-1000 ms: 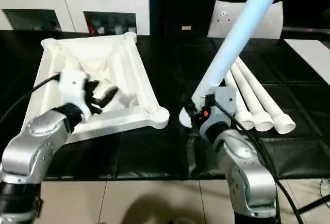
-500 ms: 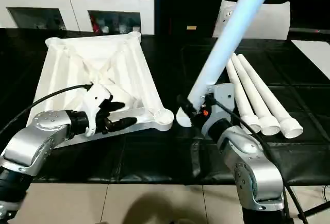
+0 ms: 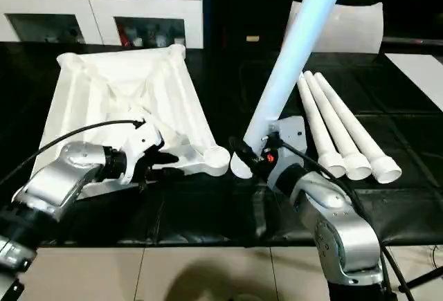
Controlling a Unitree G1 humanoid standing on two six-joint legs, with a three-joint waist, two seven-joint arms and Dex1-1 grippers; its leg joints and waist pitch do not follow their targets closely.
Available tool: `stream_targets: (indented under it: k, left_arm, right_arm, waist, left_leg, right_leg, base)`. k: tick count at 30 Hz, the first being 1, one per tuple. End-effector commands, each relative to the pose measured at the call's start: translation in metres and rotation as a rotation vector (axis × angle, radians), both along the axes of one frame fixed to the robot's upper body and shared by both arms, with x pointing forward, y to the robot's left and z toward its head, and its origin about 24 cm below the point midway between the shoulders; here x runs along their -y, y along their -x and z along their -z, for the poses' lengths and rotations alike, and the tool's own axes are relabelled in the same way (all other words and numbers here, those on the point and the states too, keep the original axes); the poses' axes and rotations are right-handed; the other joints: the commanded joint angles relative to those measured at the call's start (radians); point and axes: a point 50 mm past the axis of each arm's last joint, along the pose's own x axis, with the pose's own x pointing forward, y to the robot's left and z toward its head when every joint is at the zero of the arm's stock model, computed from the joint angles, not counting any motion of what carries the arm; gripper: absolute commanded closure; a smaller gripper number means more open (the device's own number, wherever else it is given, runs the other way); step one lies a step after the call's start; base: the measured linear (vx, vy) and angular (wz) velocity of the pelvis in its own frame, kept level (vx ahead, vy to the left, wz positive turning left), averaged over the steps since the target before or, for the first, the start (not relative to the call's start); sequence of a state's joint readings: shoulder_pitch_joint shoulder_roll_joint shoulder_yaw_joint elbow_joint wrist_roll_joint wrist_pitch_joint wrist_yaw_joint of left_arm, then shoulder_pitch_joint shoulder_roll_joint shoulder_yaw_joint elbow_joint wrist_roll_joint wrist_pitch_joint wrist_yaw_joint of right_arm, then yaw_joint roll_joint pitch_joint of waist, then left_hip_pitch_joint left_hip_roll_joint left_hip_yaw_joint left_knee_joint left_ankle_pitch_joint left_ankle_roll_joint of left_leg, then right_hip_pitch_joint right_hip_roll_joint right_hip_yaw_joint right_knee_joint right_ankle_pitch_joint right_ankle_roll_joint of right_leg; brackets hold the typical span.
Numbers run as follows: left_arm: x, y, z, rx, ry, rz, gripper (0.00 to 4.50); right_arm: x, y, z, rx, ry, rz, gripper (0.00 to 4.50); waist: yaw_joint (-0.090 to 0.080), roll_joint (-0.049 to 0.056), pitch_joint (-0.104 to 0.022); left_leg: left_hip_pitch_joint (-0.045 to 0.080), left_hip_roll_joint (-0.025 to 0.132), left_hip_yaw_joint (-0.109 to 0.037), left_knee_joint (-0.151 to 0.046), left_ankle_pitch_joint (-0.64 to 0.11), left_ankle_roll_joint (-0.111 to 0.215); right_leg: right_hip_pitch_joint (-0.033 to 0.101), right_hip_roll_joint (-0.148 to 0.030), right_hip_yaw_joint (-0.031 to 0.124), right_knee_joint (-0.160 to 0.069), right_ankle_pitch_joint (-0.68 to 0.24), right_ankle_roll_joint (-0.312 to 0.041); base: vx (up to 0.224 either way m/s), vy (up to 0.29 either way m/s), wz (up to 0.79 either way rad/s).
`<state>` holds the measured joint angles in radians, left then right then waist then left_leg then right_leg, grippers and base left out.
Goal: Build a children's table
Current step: Insert table leg to table base
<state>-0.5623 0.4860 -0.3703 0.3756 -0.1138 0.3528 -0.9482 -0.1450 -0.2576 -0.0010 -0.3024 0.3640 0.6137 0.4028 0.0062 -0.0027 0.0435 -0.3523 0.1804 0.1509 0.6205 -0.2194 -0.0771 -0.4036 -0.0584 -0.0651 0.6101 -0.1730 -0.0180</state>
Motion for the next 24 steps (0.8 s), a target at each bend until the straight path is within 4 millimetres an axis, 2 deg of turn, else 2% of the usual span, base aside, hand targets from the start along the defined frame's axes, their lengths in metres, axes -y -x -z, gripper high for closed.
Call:
stream_targets:
  k: [1,6,12,13,18,20,22,24]
  left_arm:
    - [0.001,-0.003,0.002,0.001,-0.03,0.024,3.26]
    - [-0.001,-0.005,0.006,-0.022,-0.045,0.033,3.66]
    - [0.001,-0.007,0.006,-0.03,-0.036,0.057,4.11]
    - [0.001,-0.008,0.006,-0.031,-0.035,0.058,4.32]
    - [0.001,-0.008,0.008,-0.032,-0.049,0.088,4.45]
    - [0.0,-0.007,0.009,-0.027,-0.057,0.113,4.5]
    - [-0.001,-0.003,0.01,-0.019,-0.072,0.152,4.5]
    - [-0.003,-0.001,0.009,-0.009,-0.06,0.177,4.5]
  right_arm:
    - [0.0,0.001,-0.001,0.01,0.006,-0.015,2.58]
    - [0.0,0.001,-0.001,0.009,0.008,-0.024,2.58]
    - [-0.001,0.0,-0.001,0.008,0.01,-0.032,2.58]
    - [-0.002,0.0,-0.001,0.008,0.011,-0.034,2.58]
    - [-0.005,-0.006,-0.003,0.042,0.043,-0.033,2.58]
    - [-0.008,-0.011,-0.004,0.057,0.055,-0.034,2.58]
    - [-0.013,-0.015,-0.007,0.07,0.055,-0.05,2.58]
    - [-0.018,-0.019,-0.007,0.071,0.049,-0.062,2.58]
  waist:
    - [0.004,0.006,-0.055]
    - [0.006,0.006,-0.054]
    - [0.006,0.003,-0.05]
    - [0.006,0.003,-0.05]
    - [0.003,0.004,-0.052]
    - [0.001,0.004,-0.051]
    - [0.0,-0.001,-0.051]
    - [0.003,0.004,-0.052]
  left_leg:
    - [-0.006,0.034,-0.008,-0.086,-0.174,-0.004]
    - [-0.004,0.035,-0.007,-0.086,-0.17,0.0]
    - [-0.004,0.035,-0.008,-0.088,-0.198,-0.002]
    - [-0.004,0.036,-0.008,-0.088,-0.195,-0.002]
    - [-0.008,0.038,-0.01,-0.09,-0.181,-0.007]
    - [-0.007,0.036,-0.009,-0.088,-0.188,-0.004]
    - [-0.006,0.037,-0.007,-0.088,-0.187,0.0]
    - [-0.004,0.039,-0.008,-0.089,-0.178,-0.001]
  right_leg:
    - [0.055,-0.071,0.052,-0.083,-0.306,-0.134]
    - [0.057,-0.074,0.054,-0.08,-0.283,-0.158]
    - [0.055,-0.077,0.053,-0.089,-0.358,-0.139]
    - [0.054,-0.077,0.054,-0.089,-0.357,-0.138]
    - [0.057,-0.078,0.053,-0.08,-0.296,-0.161]
    - [0.056,-0.079,0.054,-0.083,-0.305,-0.164]
    - [0.055,-0.079,0.055,-0.085,-0.326,-0.163]
    - [0.054,-0.079,0.055,-0.082,-0.315,-0.164]
  base:
    - [0.0,0.0,0.0]
    - [0.0,0.0,0.0]
    - [0.0,0.0,0.0]
    - [0.0,0.0,0.0]
    - [0.0,0.0,0.0]
    - [0.0,0.0,0.0]
    - [0.0,0.0,0.0]
    - [0.0,0.0,0.0]
